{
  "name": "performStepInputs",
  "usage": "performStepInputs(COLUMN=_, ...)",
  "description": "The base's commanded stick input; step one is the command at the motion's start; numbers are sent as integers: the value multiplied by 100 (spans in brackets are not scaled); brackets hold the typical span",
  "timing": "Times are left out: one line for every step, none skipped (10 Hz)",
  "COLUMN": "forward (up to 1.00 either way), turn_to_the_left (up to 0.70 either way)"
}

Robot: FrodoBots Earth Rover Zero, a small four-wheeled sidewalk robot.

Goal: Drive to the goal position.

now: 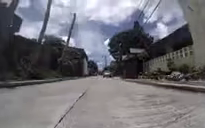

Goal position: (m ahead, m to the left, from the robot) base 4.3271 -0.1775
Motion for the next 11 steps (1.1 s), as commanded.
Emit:
performStepInputs(forward=70, turn_to_the_left=0)
performStepInputs(forward=70, turn_to_the_left=0)
performStepInputs(forward=70, turn_to_the_left=0)
performStepInputs(forward=70, turn_to_the_left=0)
performStepInputs(forward=70, turn_to_the_left=0)
performStepInputs(forward=70, turn_to_the_left=0)
performStepInputs(forward=70, turn_to_the_left=0)
performStepInputs(forward=70, turn_to_the_left=0)
performStepInputs(forward=70, turn_to_the_left=0)
performStepInputs(forward=70, turn_to_the_left=0)
performStepInputs(forward=70, turn_to_the_left=0)
